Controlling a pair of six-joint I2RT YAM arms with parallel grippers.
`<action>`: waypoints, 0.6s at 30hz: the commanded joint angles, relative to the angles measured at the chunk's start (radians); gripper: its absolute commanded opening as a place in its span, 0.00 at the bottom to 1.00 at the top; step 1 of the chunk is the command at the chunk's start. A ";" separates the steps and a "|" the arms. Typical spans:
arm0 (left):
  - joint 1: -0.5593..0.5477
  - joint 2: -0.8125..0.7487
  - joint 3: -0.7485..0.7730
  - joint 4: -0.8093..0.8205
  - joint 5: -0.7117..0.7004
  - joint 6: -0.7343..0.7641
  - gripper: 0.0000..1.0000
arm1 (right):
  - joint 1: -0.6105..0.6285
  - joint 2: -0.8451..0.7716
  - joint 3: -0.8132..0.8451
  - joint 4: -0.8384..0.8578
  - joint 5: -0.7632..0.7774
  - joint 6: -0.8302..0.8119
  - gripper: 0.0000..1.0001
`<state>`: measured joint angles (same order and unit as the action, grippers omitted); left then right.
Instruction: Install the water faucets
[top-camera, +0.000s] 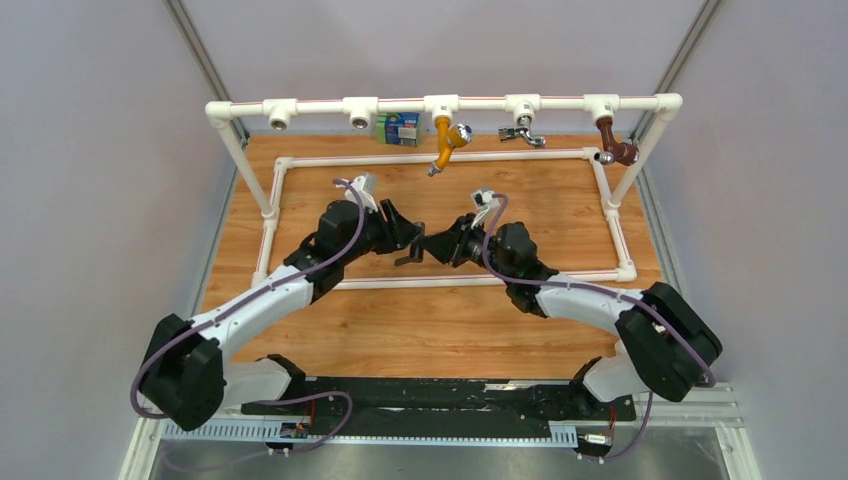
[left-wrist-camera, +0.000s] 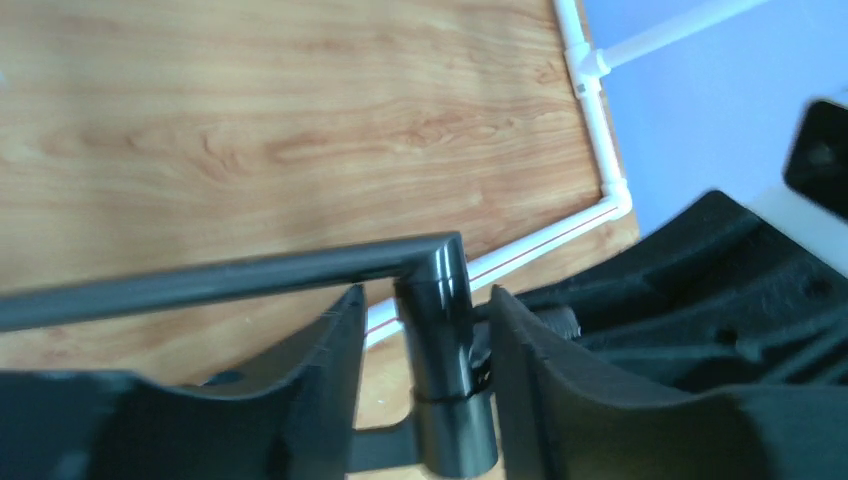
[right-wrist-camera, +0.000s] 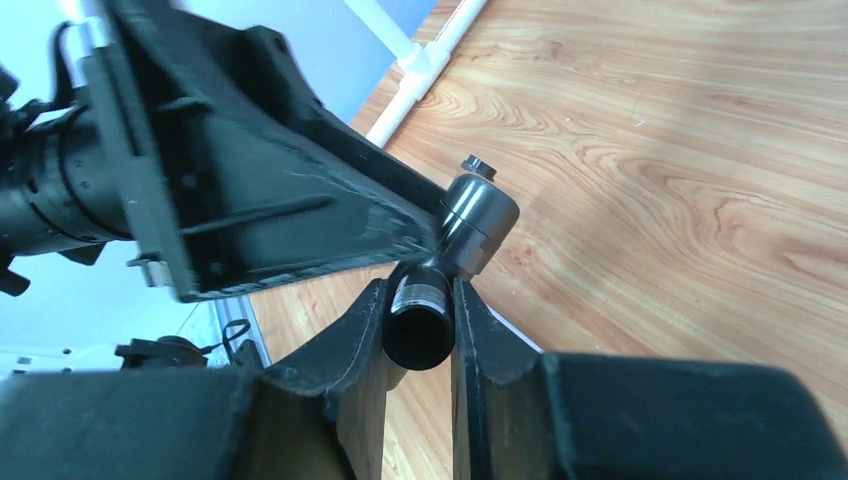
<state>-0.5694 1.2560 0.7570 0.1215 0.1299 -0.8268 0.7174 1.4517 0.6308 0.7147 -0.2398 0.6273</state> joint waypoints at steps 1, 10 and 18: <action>0.005 -0.154 -0.004 0.129 -0.035 0.292 0.62 | -0.045 -0.100 -0.011 -0.046 0.008 0.081 0.00; 0.005 -0.395 -0.039 0.093 0.036 0.825 0.85 | -0.125 -0.234 0.024 -0.258 -0.102 0.161 0.00; -0.010 -0.477 -0.168 0.104 0.220 1.224 0.80 | -0.148 -0.324 0.061 -0.365 -0.148 0.224 0.00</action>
<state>-0.5694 0.7925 0.6254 0.2138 0.2420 0.1474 0.5793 1.2011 0.6224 0.3424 -0.3340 0.7784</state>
